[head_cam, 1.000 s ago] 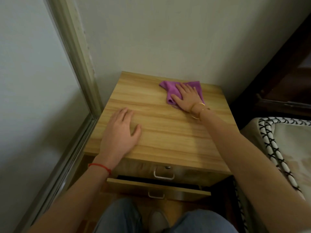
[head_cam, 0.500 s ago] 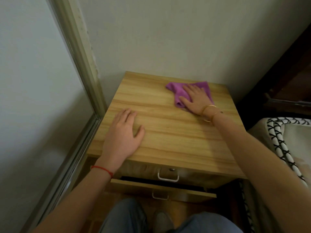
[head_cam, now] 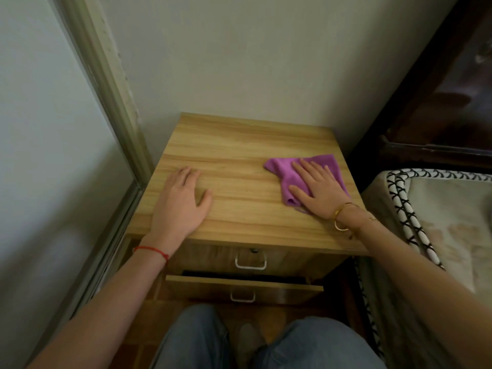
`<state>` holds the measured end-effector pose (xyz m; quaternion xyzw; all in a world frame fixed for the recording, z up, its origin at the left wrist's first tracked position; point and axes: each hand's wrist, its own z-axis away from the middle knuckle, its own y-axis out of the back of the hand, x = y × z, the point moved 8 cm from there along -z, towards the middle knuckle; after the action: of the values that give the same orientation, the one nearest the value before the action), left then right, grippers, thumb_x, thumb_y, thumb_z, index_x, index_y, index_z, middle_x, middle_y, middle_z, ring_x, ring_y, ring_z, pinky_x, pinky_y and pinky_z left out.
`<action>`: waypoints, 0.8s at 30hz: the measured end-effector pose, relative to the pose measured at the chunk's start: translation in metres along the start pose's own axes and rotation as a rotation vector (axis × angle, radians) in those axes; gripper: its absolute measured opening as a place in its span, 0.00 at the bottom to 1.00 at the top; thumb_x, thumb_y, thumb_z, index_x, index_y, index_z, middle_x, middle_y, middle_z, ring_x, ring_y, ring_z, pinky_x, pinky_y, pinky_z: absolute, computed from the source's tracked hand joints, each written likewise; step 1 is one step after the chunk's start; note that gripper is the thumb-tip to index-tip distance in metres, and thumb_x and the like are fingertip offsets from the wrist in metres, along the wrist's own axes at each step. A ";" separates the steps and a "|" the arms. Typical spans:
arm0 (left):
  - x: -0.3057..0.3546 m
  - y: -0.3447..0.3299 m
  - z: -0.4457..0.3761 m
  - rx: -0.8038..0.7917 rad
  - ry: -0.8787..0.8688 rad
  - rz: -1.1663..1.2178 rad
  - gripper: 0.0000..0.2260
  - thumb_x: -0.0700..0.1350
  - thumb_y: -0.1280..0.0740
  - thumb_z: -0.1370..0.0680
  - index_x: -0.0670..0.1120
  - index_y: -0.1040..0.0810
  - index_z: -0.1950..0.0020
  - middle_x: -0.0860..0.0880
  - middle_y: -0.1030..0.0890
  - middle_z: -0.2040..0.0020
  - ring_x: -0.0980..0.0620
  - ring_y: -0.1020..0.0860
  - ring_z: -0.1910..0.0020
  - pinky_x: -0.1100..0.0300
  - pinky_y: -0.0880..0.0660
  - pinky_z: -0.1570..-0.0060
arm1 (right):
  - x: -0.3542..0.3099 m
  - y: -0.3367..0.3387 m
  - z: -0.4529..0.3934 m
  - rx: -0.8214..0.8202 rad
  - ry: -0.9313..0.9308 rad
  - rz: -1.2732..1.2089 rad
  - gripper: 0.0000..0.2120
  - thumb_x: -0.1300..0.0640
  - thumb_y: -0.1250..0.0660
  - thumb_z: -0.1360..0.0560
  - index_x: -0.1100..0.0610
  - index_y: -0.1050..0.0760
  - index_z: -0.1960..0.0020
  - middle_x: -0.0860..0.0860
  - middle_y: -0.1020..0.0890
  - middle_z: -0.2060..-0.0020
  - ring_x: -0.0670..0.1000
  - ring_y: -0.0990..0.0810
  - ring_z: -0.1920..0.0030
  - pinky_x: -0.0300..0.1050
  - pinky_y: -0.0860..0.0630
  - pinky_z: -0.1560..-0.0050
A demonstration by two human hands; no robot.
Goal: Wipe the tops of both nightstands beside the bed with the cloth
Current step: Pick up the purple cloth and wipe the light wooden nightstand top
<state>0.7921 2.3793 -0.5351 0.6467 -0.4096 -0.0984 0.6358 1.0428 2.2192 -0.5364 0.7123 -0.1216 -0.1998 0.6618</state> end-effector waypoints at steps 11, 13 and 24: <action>0.048 -0.008 0.007 -0.056 -0.102 0.040 0.28 0.57 0.41 0.20 0.44 0.39 0.23 0.45 0.39 0.23 0.47 0.44 0.23 0.51 0.45 0.24 | 0.019 0.006 0.073 0.012 -0.051 -0.014 0.37 0.30 0.57 0.27 0.45 0.52 0.23 0.46 0.48 0.23 0.50 0.51 0.24 0.47 0.59 0.26; 0.059 -0.015 0.007 -0.067 -0.125 0.037 0.29 0.58 0.42 0.20 0.44 0.39 0.23 0.45 0.40 0.22 0.47 0.44 0.23 0.51 0.45 0.25 | 0.016 0.008 0.078 0.022 -0.084 0.031 0.36 0.31 0.57 0.27 0.46 0.53 0.23 0.47 0.48 0.23 0.50 0.52 0.24 0.48 0.60 0.26; 0.082 -0.037 -0.004 -0.093 -0.171 -0.047 0.30 0.61 0.46 0.20 0.47 0.41 0.22 0.45 0.41 0.22 0.46 0.45 0.23 0.51 0.48 0.26 | 0.038 0.006 0.040 0.001 -0.138 0.017 0.32 0.36 0.50 0.22 0.48 0.51 0.23 0.50 0.48 0.23 0.53 0.51 0.24 0.49 0.60 0.26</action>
<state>0.8626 2.3234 -0.5353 0.6151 -0.4420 -0.1871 0.6255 1.0598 2.1660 -0.5365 0.6960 -0.1731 -0.2430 0.6531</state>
